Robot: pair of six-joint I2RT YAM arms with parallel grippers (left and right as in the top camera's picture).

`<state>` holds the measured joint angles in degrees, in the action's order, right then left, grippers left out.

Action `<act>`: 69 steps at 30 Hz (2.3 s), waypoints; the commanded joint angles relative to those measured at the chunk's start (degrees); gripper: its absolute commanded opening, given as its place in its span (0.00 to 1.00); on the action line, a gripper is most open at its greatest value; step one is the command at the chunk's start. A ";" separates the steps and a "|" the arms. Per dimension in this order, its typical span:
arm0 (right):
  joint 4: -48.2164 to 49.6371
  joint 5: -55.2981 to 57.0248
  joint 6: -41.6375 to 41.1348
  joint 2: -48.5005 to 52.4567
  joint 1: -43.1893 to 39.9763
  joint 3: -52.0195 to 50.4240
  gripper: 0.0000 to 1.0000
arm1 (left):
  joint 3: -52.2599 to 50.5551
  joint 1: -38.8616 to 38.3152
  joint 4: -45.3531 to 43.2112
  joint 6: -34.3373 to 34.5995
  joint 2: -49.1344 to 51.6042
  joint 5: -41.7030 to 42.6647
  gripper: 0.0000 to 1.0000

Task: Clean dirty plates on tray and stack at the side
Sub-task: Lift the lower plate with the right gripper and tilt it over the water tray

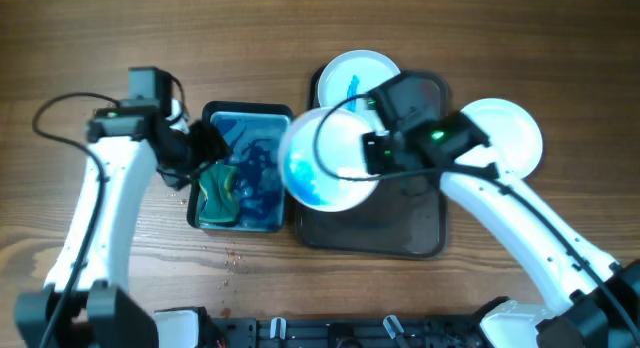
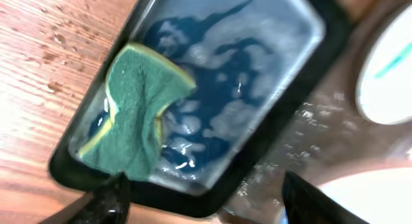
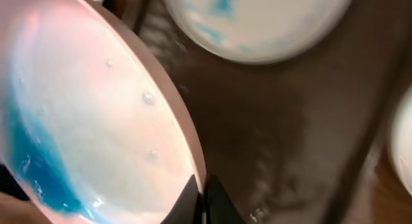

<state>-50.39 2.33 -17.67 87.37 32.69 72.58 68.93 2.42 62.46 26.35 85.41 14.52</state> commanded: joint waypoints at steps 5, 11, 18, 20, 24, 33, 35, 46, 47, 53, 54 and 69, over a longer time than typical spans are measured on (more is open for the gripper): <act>12.81 5.46 -0.76 8.39 8.11 5.18 0.04 | 8.35 5.33 6.12 -0.57 -9.57 5.44 0.90; 21.49 26.03 0.50 10.14 15.23 6.64 0.04 | 8.35 6.38 6.01 -0.46 -14.51 6.03 1.00; 28.28 48.46 15.15 8.83 25.46 6.99 0.04 | 8.33 6.38 6.21 -0.48 -14.91 5.99 1.00; 30.08 53.86 19.74 8.83 28.02 6.97 0.04 | 8.33 6.38 6.19 -0.48 -14.91 5.99 1.00; 31.54 58.55 23.67 8.83 30.53 6.97 0.04 | 8.35 6.38 6.19 -0.48 -14.91 5.99 1.00; 31.78 60.78 25.42 8.83 32.30 6.97 0.04 | 8.33 6.38 6.19 -0.46 -14.91 6.01 1.00; 31.80 60.76 27.06 8.83 32.39 6.97 0.04 | 8.33 6.38 6.19 -0.46 -14.91 6.01 1.00; 35.06 60.94 37.35 8.83 32.41 6.97 0.04 | 8.33 6.38 6.19 -0.46 -14.91 6.01 1.00; 35.28 60.94 37.40 8.83 32.39 6.97 0.04 | 8.35 6.38 6.19 -0.46 -14.91 6.01 1.00; 37.79 60.94 39.93 8.83 32.41 6.97 0.04 | 8.35 6.38 6.19 -0.46 -14.91 6.01 1.00; 38.27 60.94 40.37 8.83 32.41 6.97 0.04 | 8.33 6.38 6.19 -0.48 -14.91 6.01 1.00; 49.66 65.77 53.86 8.83 32.72 6.97 0.04 | 8.35 6.38 6.19 -0.46 -14.91 6.01 1.00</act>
<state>-3.22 63.94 31.16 97.78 65.01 78.15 76.38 8.38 68.64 26.17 70.81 19.64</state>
